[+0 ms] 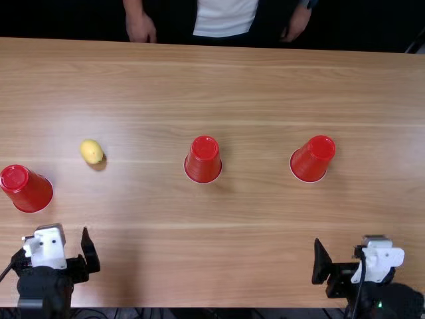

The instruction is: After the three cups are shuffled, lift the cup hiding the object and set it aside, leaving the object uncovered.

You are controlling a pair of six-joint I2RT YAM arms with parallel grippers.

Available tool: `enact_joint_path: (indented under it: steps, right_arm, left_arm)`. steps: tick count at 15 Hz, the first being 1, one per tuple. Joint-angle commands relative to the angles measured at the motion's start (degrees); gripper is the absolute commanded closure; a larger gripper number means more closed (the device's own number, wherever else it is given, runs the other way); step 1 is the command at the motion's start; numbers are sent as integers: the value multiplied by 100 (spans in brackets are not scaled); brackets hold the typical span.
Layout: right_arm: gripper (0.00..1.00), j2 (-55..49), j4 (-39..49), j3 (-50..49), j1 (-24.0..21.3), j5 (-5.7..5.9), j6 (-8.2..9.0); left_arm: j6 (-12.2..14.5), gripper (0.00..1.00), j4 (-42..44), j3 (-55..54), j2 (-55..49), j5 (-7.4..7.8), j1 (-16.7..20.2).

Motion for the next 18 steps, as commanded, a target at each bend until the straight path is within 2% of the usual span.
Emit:
enact_joint_path:
  steps: [1,5,7,8,11,12,14,15,16,18]
  right_arm:
    - [0,-547,95,-312,57,-15,-16]
    - [0,-1557,253,-619,39,-5,-6]
    - [0,-1557,443,-611,31,27,5]
    - [0,-1557,549,-575,31,48,-16]
    - [0,-1557,1698,-751,31,37,-69]
    - [0,-1557,2352,-1068,31,37,-80]
    - [0,-1557,3787,-1727,22,37,-69]
    - [0,-1557,4398,-2061,22,37,-69]
    - [0,-1557,4905,-2333,13,37,-48]
    - [0,-1557,5485,-2790,-4,58,-6]
  left_arm:
    - [-15,0,131,-249,-202,-16,56]
    - [17,0,374,-575,-1011,-59,100]
    - [59,0,437,-812,-1494,-259,126]
    - [69,0,617,-882,-1494,-301,126]
    - [48,0,2104,-1005,-1494,-227,126]
    - [59,0,2642,-1278,-1494,-122,91]
    - [175,0,3496,-1735,-1494,247,56]
    - [333,0,3549,-1770,-1494,427,56]
    - [502,0,3580,-1849,-1494,543,56]
    - [692,0,3612,-2209,-1494,827,21]
